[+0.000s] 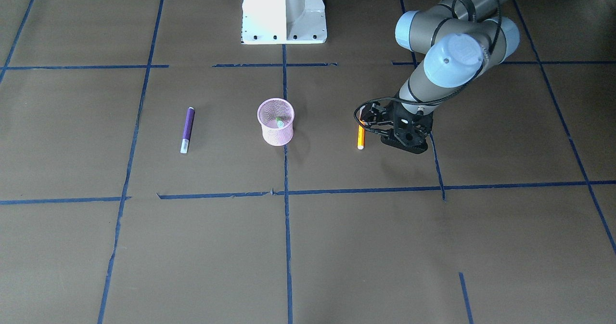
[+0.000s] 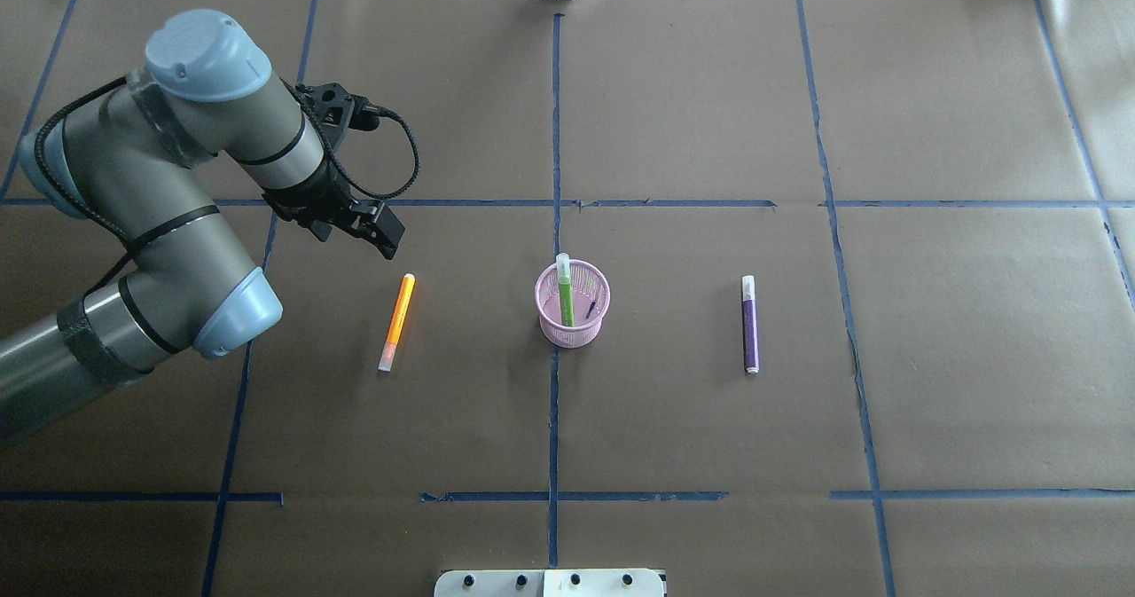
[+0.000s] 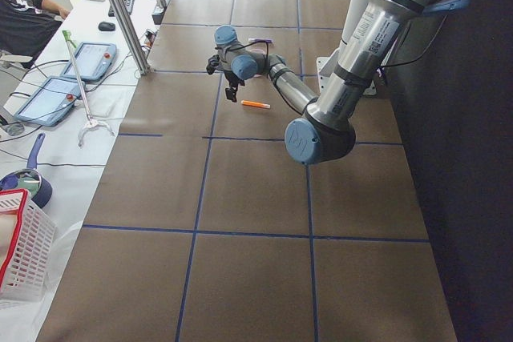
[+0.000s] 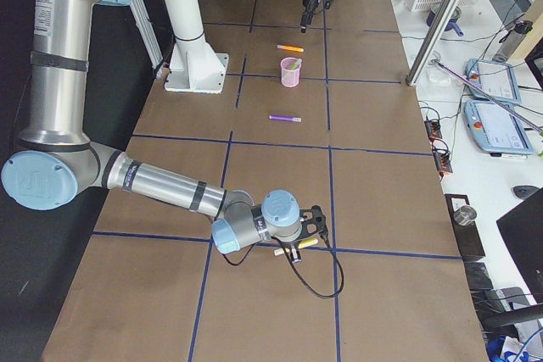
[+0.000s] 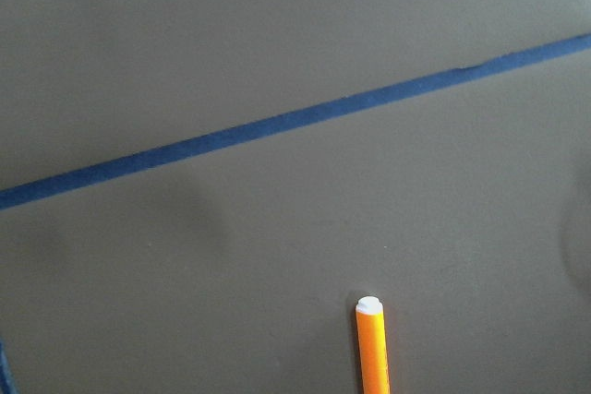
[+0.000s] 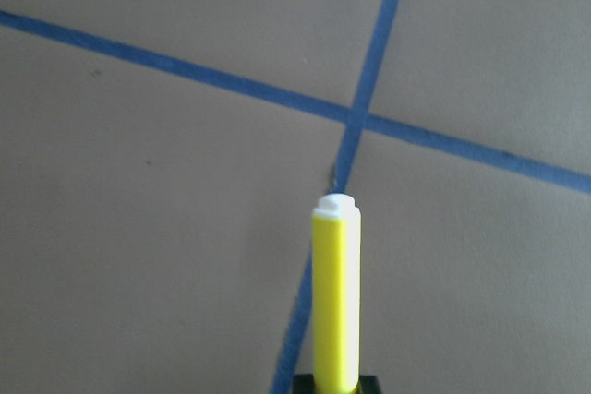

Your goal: Collect pens into pen holder

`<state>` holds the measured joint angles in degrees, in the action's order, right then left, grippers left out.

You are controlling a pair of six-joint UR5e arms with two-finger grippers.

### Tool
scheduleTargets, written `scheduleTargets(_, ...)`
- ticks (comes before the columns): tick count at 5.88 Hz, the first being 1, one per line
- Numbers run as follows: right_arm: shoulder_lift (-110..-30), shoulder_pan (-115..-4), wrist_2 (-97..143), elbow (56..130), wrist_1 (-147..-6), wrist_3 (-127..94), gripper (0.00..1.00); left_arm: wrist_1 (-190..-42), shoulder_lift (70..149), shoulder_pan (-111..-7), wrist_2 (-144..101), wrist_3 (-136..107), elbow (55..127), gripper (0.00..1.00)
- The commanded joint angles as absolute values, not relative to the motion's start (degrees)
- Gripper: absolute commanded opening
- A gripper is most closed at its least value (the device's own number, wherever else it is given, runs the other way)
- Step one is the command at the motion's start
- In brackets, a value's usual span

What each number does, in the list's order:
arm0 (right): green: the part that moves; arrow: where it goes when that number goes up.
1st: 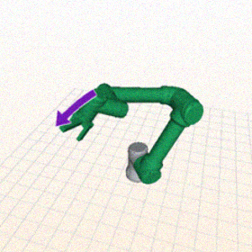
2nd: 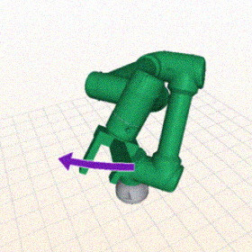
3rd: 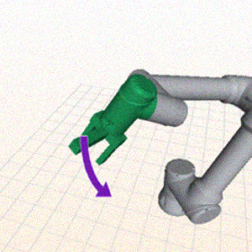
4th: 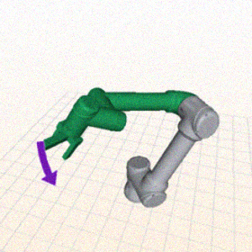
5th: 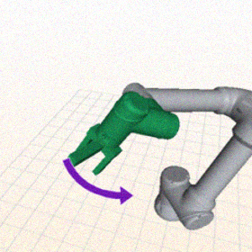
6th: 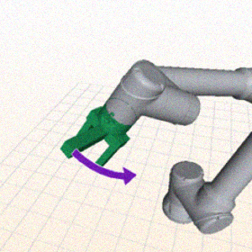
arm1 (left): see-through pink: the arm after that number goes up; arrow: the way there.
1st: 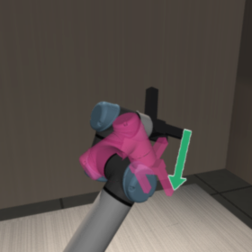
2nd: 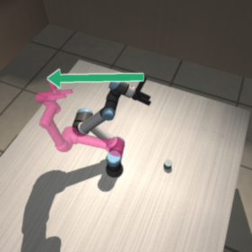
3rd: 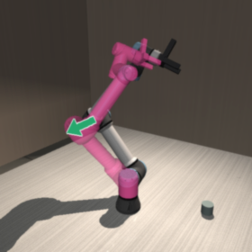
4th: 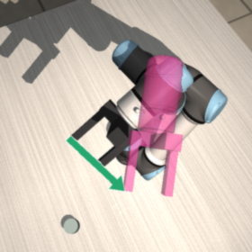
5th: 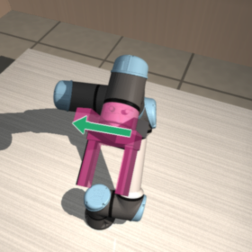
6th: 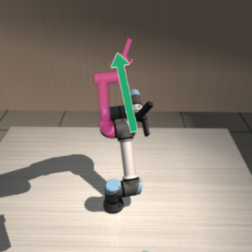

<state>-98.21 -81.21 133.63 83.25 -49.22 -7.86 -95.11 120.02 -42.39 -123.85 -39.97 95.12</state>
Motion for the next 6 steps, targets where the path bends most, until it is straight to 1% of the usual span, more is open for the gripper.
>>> scheduleTargets(1, -97.5, -80.9, 133.8, 92.3, -49.4, -13.3, 0.03, -95.0, 119.9, -36.6, -115.5, -39.5, 95.5, 1.00)
scheduleTargets(2, -97.2, -77.8, 133.4, 96.5, -49.5, -18.4, 0.03, -95.0, 119.6, -35.7, -115.2, -39.5, 95.5, 1.00)
scheduleTargets(3, -93.7, -75.1, 133.6, 100.7, -49.5, -26.3, 0.03, -95.0, 119.4, -34.9, -115.1, -39.5, 94.8, 1.00)
scheduleTargets(5, -82.1, -65.9, 128.9, 102.9, -50.2, -41.3, 0.01, -95.0, 118.8, -33.9, -115.4, -39.5, 94.5, 1.00)
scheduleTargets(6, -79.1, -63.7, 127.2, 103.1, -50.7, -43.9, 0.01, -95.0, 118.9, -33.4, -115.4, -39.5, 94.0, 1.00)
